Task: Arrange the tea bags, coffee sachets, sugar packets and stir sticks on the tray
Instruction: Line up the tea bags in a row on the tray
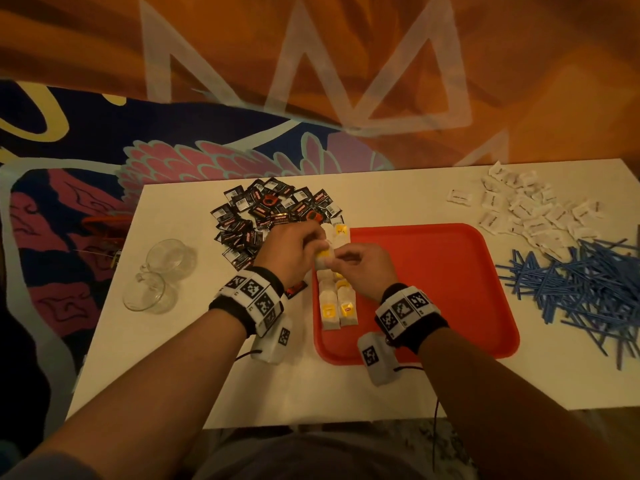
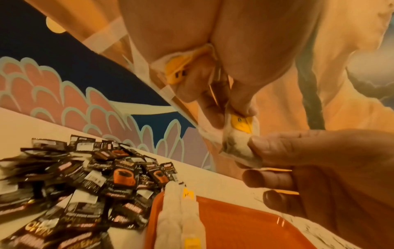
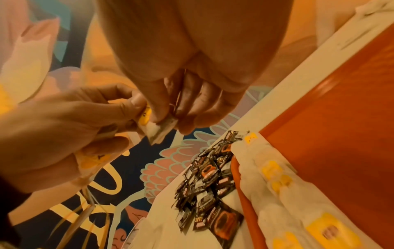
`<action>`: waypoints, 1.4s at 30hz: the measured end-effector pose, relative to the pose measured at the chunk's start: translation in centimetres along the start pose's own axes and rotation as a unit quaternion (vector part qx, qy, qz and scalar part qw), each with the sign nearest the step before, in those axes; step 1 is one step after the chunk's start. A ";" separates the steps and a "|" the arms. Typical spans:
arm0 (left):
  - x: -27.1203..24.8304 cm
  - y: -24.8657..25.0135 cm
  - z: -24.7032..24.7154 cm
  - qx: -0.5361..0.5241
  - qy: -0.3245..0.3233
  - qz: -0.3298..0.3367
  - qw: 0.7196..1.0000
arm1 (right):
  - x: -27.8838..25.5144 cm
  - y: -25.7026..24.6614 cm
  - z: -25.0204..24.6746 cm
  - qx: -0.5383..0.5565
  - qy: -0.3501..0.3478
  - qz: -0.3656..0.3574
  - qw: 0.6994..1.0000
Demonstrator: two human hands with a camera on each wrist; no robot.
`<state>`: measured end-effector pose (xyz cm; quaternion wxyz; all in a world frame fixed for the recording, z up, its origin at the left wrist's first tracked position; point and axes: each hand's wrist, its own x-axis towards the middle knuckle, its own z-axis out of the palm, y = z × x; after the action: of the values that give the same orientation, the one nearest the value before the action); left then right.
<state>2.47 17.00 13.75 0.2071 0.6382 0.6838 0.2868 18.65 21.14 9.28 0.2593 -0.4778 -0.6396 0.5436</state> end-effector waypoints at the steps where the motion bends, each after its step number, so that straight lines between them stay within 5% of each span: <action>1: -0.1 -0.3 0.4 0.003 -0.006 -0.006 1.000 | -0.2 0.5 0.1 0.006 -0.004 0.017 1.000; 9: -2.1 -3.0 3.8 0.002 -0.090 -0.105 0.990 | -2.5 5.9 1.4 -0.033 -0.041 0.143 0.988; 17: -4.8 -5.7 4.4 -0.040 -0.115 -0.215 0.969 | -4.9 11.7 3.5 -0.178 -0.105 0.283 0.937; 29: -6.0 -5.7 3.8 -0.163 -0.076 -0.277 0.944 | -5.4 10.1 4.6 -0.319 -0.095 0.305 0.892; 31: -5.8 -5.6 3.7 -0.240 -0.055 -0.316 0.916 | -5.7 9.6 4.3 -0.304 -0.099 0.303 0.898; 36: -4.6 -5.1 3.0 -0.443 0.009 -0.428 0.788 | -5.6 8.4 3.3 -0.236 -0.053 0.291 0.926; 42: -3.2 -3.4 2.5 -0.514 0.003 -0.469 0.718 | -4.6 2.6 2.5 -0.124 -0.028 0.017 0.992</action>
<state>1.88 14.05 9.39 0.6094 0.0306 0.6436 0.4619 19.23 15.81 7.01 0.1711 -0.5016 -0.7007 0.4777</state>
